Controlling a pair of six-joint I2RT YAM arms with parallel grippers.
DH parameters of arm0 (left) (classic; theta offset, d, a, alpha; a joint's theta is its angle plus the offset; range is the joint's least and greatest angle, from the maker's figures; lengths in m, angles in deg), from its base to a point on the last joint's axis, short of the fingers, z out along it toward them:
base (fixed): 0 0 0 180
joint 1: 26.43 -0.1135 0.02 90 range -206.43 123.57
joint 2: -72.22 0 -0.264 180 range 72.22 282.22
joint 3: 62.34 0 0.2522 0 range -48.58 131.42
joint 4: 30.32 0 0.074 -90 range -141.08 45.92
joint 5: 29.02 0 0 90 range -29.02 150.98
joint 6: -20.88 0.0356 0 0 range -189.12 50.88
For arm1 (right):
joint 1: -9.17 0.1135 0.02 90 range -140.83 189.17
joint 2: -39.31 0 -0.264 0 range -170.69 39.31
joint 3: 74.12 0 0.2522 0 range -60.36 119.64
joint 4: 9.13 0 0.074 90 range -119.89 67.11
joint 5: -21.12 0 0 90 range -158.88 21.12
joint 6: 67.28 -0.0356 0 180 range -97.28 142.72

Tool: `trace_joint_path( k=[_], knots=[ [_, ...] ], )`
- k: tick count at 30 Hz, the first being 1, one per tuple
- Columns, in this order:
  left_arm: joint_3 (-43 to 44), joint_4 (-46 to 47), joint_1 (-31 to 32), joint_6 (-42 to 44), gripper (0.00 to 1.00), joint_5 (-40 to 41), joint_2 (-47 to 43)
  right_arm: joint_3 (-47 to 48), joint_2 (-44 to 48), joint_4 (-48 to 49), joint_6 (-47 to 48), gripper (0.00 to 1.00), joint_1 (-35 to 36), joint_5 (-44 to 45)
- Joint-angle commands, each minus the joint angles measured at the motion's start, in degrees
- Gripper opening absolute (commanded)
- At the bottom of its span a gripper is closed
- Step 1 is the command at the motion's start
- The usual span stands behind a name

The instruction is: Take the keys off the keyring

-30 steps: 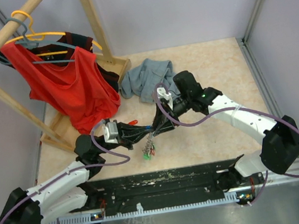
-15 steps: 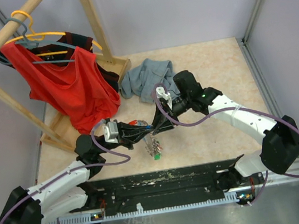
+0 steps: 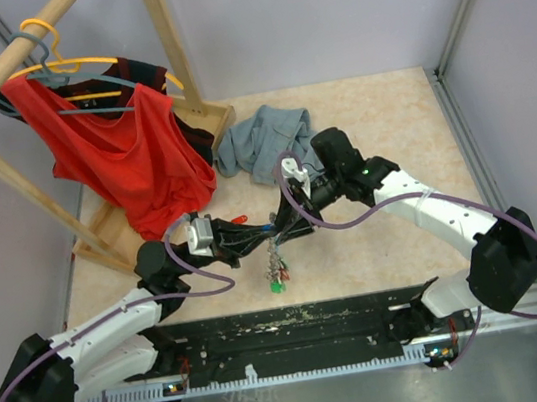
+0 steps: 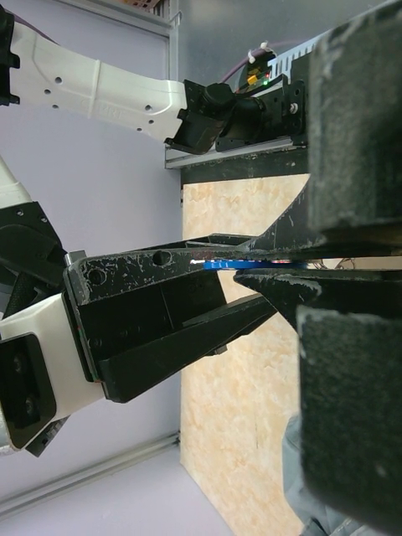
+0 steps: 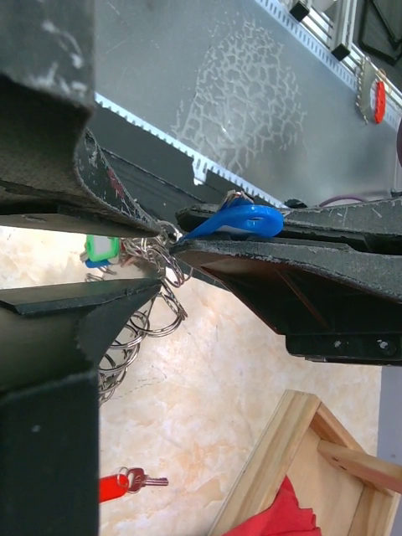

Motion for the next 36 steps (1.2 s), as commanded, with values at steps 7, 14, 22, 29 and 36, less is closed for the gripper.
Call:
trace_joint_path(
  k=[7,14,22,29,36],
  knots=[
    [2.5,3.8,0.0,-0.3,0.00,1.5,-0.1,1.5,0.5,1.0,0.2,0.28,0.8,1.3],
    [2.1,4.6,0.0,-0.9,0.00,2.6,0.5,0.9,0.8,4.1,-3.2,0.29,0.8,4.0],
    [1.9,4.4,0.0,-1.3,0.00,4.1,0.6,0.3,0.9,7.3,-7.0,0.29,0.7,8.7],
    [1.5,4.0,0.0,-0.9,0.00,5.1,0.0,0.7,1.1,6.4,-6.5,0.29,0.6,8.8],
    [1.2,2.7,0.0,-0.3,0.00,7.2,-0.3,1.7,1.4,3.5,-3.6,0.27,0.6,4.7]
  ],
)
